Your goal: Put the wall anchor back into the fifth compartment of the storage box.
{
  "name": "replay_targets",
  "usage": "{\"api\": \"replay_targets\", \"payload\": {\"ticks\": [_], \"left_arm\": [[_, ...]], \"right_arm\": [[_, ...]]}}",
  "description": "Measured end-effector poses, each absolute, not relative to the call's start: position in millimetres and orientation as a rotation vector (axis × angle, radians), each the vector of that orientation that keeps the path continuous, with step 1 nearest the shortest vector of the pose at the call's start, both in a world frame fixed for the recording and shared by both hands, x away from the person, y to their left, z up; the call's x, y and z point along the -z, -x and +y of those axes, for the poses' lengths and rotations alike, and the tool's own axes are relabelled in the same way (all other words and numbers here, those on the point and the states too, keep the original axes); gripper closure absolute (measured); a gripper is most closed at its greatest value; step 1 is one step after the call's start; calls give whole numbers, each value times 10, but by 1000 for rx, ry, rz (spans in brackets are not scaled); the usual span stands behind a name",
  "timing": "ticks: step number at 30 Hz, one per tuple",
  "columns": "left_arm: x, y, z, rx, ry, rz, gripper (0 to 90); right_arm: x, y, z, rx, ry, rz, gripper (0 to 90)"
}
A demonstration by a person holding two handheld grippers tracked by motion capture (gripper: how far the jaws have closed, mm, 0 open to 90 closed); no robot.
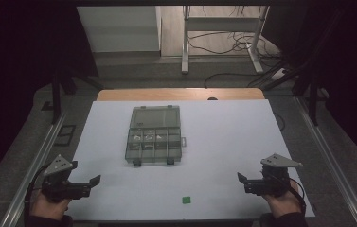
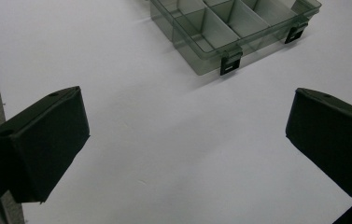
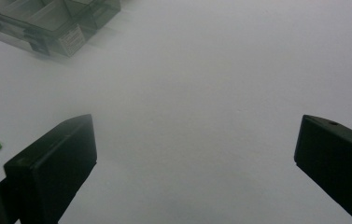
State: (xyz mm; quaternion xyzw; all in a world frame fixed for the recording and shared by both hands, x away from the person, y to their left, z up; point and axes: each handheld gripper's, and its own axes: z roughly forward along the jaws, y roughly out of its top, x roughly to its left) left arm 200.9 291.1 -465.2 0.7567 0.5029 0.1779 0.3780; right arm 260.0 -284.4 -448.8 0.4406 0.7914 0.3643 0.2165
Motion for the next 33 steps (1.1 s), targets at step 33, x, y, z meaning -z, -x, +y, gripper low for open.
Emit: {"api": "replay_targets", "payload": {"ticks": [33], "left_arm": [[4616,-2068,2874,-344,-1913,1272,21]], "right_arm": [[4496,-2609,-2793,-983,-1168,2240,0]]}}
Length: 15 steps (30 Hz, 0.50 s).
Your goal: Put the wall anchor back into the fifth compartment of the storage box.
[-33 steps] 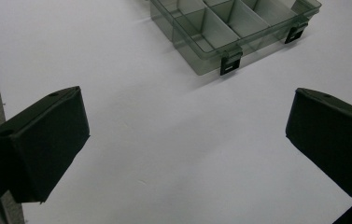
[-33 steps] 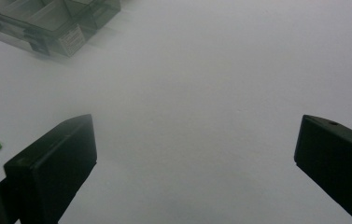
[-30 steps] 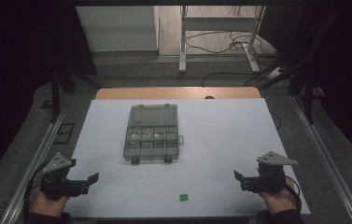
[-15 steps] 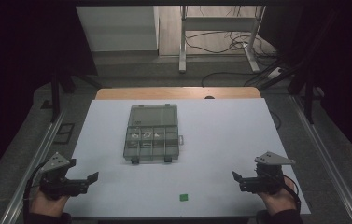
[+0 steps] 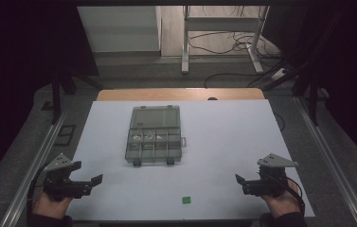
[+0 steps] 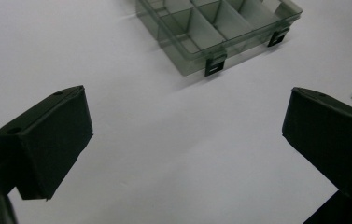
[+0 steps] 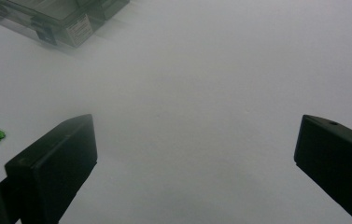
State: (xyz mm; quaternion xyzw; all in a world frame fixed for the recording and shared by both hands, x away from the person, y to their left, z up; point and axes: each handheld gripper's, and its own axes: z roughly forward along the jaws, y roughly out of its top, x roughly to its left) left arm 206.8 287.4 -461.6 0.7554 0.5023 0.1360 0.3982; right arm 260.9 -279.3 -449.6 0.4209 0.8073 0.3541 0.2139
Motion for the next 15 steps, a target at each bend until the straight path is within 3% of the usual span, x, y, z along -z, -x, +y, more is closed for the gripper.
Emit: {"api": "replay_targets", "payload": {"ticks": [15], "left_arm": [[4598,-2204,2593,-318,-1913,1158,17]], "right_arm": [[4501,-2617,-2788,-980,-1162,2252,0]]}}
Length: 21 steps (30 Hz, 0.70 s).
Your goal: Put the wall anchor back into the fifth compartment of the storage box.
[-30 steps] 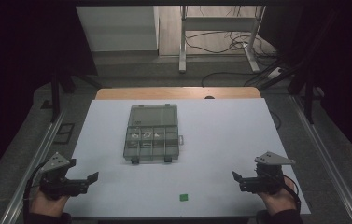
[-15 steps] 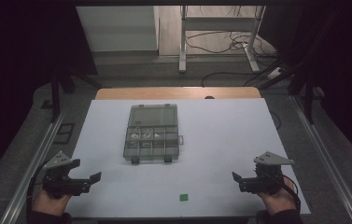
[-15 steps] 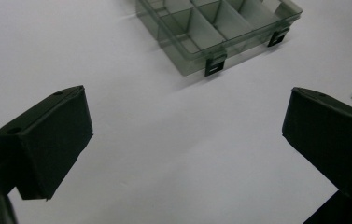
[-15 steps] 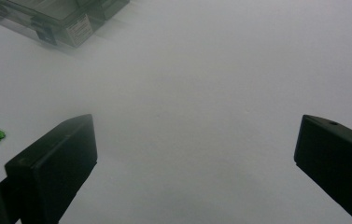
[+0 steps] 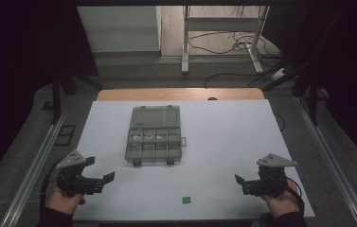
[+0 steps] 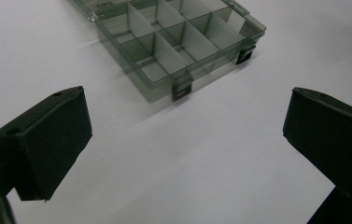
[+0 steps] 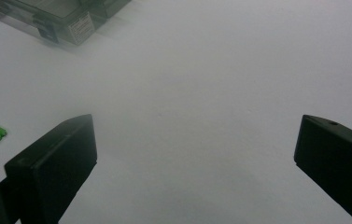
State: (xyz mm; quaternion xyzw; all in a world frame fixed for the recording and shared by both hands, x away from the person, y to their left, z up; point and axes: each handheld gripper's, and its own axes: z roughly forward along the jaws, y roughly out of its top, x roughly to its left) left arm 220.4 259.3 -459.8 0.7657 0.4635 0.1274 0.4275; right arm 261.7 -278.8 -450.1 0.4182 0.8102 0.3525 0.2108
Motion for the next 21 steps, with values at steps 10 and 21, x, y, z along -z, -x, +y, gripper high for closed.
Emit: {"api": "replay_targets", "payload": {"ticks": [10,21], "left_arm": [[4595,-2333,2397,-252,-1967,1128,24],[4595,-2449,2137,-207,-2064,1082,14]], "right_arm": [[4500,-2616,-2788,-981,-1161,2250,0],[4500,-2619,-2795,-985,-1170,2246,0]]}}
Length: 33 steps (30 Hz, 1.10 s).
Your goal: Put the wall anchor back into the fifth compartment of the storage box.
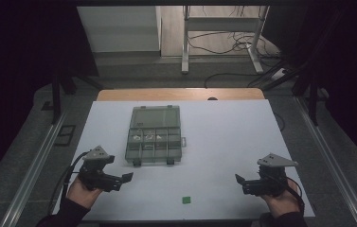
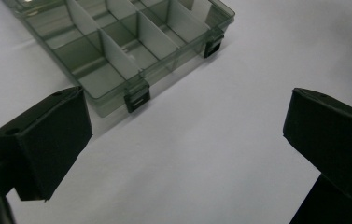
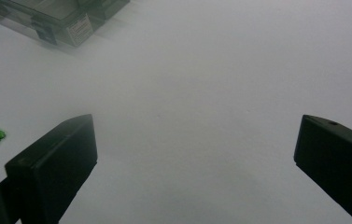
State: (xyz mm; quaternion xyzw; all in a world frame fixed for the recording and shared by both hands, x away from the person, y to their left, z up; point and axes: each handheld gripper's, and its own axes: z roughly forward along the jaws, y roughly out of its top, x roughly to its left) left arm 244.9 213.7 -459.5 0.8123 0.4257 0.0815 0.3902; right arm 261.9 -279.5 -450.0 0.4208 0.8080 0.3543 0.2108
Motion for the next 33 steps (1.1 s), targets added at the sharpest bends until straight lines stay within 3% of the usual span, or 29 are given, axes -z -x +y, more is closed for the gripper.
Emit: {"api": "replay_targets", "payload": {"ticks": [33], "left_arm": [[4733,-2731,1411,-62,-2200,867,0]], "right_arm": [[4508,-2630,-2784,-972,-1162,2267,0]]}}
